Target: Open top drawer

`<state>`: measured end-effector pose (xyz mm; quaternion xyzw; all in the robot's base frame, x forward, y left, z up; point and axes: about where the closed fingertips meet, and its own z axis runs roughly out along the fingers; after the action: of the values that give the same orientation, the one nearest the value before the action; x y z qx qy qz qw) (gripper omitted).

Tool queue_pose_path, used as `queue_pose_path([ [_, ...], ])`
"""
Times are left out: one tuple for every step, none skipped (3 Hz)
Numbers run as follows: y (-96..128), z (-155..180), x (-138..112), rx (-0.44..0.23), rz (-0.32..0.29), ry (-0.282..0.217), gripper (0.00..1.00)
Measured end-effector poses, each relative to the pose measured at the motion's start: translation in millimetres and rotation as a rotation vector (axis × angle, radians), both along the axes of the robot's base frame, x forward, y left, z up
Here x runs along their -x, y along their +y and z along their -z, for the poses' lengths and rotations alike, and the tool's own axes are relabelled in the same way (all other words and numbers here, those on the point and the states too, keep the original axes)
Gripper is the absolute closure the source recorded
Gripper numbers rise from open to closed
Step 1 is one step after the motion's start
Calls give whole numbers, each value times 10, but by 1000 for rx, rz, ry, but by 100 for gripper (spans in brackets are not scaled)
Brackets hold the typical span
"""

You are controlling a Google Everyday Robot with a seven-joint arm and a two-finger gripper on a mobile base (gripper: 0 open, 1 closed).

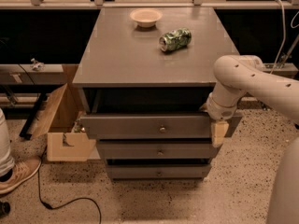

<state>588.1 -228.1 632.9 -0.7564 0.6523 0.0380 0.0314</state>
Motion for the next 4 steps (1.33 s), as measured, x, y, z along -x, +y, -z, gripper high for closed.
queue_pose_path([
  [-74,20,256,40,48,85,50],
  [-53,-62,245,40,48,85,71],
  [-46,-76,232,40,48,85,96],
  [-44,-113,372,31,90,72,100],
])
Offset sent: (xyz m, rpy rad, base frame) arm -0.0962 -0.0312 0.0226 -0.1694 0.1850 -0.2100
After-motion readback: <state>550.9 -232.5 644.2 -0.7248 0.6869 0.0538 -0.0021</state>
